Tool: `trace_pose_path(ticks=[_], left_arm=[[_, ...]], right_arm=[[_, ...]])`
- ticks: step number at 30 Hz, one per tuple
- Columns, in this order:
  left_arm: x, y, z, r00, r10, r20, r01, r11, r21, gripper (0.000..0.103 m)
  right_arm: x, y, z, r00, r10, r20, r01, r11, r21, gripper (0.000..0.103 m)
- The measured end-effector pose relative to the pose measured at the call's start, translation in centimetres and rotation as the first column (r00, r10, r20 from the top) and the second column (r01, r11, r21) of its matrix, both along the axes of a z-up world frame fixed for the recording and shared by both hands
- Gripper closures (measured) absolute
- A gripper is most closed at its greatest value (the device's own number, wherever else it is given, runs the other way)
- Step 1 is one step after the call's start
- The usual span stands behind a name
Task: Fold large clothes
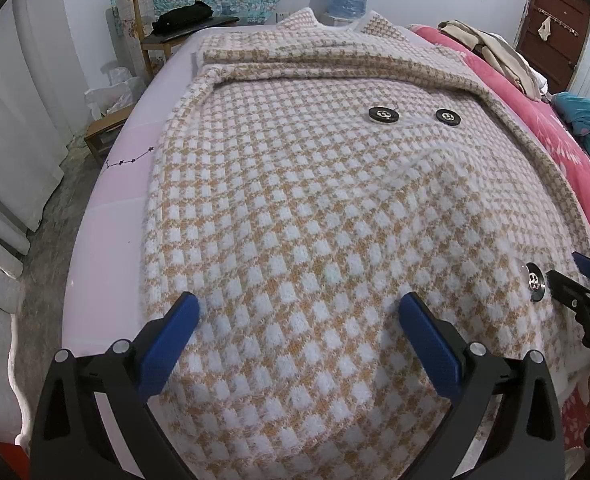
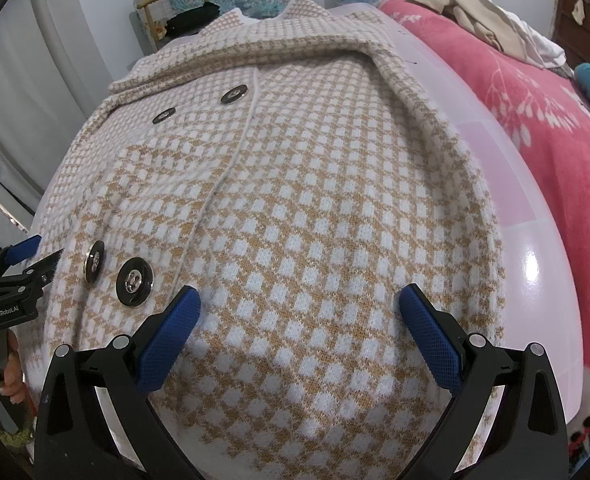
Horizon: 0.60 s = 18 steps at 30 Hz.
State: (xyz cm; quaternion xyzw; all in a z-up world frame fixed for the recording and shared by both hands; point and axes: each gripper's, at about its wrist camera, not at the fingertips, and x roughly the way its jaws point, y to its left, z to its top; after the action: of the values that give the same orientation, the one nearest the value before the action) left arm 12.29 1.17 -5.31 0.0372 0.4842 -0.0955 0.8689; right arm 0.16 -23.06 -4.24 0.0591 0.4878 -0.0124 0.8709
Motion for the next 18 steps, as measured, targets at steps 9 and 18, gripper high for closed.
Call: trace_pose_path(ticks=[9,18], left_arm=[[0.03,0.04,-0.01,1.0,-0.002,0.0,0.002,1.0,-0.001,0.004],[0.01,0.02,-0.01,1.0,-0.001,0.001,0.001,1.0,0.001,0.004]], right_arm=[[-0.03,0.06,0.03,1.0,-0.001,0.002,0.001,1.0,0.0,0.008],[-0.01,0.13,0.02,1.0,-0.002,0.0,0.002,1.0,-0.001,0.008]])
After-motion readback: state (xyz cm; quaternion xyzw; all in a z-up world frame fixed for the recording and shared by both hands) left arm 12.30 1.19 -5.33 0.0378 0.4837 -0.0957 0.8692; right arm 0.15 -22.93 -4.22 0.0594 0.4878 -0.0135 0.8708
